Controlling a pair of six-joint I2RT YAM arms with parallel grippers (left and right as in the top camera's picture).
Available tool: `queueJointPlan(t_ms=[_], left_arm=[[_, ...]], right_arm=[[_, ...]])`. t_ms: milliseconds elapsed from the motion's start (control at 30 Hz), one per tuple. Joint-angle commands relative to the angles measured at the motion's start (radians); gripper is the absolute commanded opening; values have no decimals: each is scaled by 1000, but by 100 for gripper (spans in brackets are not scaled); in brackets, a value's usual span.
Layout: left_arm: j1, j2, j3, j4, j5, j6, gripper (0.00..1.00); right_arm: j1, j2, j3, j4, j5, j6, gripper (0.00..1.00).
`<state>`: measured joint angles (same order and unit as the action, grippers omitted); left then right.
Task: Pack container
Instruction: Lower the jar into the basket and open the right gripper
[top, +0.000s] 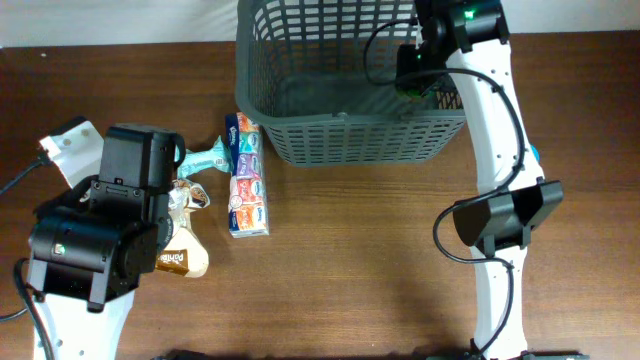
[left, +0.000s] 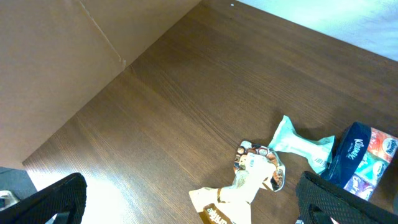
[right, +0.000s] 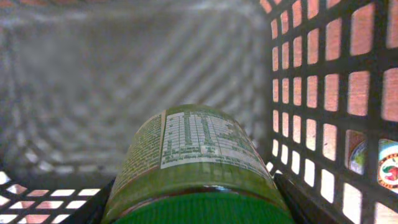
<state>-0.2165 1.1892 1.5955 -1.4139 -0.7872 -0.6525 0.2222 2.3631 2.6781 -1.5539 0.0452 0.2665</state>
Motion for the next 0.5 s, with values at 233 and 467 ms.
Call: queueJointPlan(t_ms=[233,467], left_arm=[[5,1,10,-1,-21,-13,99],[5,1,10,-1,-21,-13,100]], right_arm=[[-2,0,-114,53,19,12,5],[-2,0,-119,56,20,11,13]])
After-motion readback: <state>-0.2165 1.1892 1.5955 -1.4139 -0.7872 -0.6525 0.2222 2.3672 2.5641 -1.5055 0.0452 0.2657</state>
